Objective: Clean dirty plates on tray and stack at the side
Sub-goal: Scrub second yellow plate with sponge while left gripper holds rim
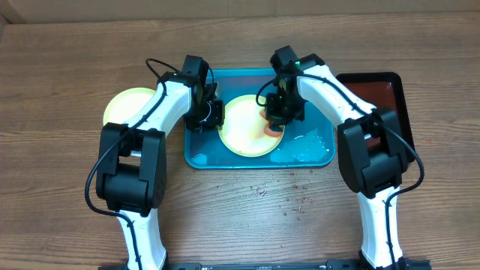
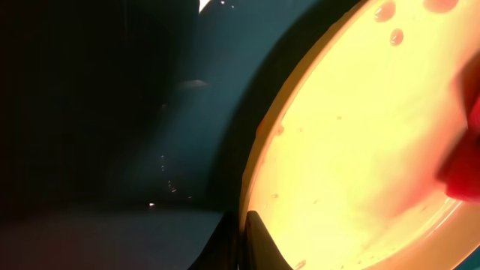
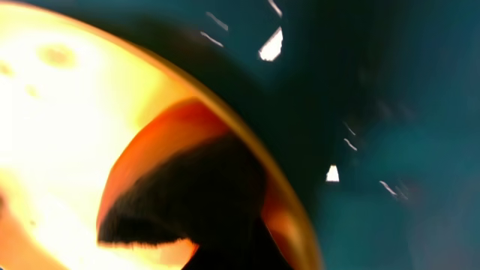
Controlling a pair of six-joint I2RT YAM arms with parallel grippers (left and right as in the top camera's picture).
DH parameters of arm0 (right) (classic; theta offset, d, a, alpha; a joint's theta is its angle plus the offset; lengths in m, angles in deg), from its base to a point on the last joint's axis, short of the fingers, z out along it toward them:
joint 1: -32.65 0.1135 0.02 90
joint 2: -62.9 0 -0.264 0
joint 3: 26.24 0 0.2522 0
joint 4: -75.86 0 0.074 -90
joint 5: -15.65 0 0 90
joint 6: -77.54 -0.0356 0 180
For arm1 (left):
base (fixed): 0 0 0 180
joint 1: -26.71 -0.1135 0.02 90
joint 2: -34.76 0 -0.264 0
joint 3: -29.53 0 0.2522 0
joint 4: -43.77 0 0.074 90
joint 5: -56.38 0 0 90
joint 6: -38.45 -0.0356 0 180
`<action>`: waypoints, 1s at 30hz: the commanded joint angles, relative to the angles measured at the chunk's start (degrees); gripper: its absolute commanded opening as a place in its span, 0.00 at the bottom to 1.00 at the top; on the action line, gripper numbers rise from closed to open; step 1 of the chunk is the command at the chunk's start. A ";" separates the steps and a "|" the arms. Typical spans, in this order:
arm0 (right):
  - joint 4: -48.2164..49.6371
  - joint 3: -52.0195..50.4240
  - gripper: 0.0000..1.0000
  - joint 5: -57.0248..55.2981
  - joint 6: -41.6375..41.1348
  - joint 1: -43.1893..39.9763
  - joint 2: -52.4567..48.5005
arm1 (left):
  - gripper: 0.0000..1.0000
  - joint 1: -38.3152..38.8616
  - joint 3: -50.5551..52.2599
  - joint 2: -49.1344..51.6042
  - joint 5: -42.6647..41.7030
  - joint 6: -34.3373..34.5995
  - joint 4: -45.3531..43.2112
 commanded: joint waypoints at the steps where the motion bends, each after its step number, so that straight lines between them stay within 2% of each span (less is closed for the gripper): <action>1: 4.04 1.16 0.04 -1.11 0.68 2.25 -1.20 | 0.04 0.07 0.20 0.72 -0.68 -0.76 -0.02; 6: 6.80 1.16 0.04 4.98 -0.74 4.59 -1.99 | 0.04 0.07 0.20 0.72 -0.68 -0.74 -0.02; 11: 2.40 1.18 0.04 11.45 -0.50 6.36 -1.99 | 0.04 0.07 0.20 0.72 -0.68 -0.74 -0.02; 14: -2.05 1.18 0.04 11.43 0.57 6.56 -1.99 | 0.04 0.07 0.20 0.72 -0.68 -0.72 0.00; 17: -6.45 1.29 0.04 10.93 4.98 5.95 -1.99 | 0.04 0.07 0.20 0.72 -0.68 -0.72 0.00; 21: -10.56 1.31 0.04 4.68 5.73 2.97 -1.99 | 0.04 0.07 0.20 0.72 -0.68 -0.74 0.04; 26: -9.01 1.36 0.04 2.82 5.46 -1.42 -1.99 | 0.04 0.07 0.20 0.72 -0.66 -0.79 0.22; 30: -5.84 1.36 0.04 6.34 5.49 -3.19 -1.99 | 0.04 0.07 0.20 0.72 -0.63 -1.20 0.66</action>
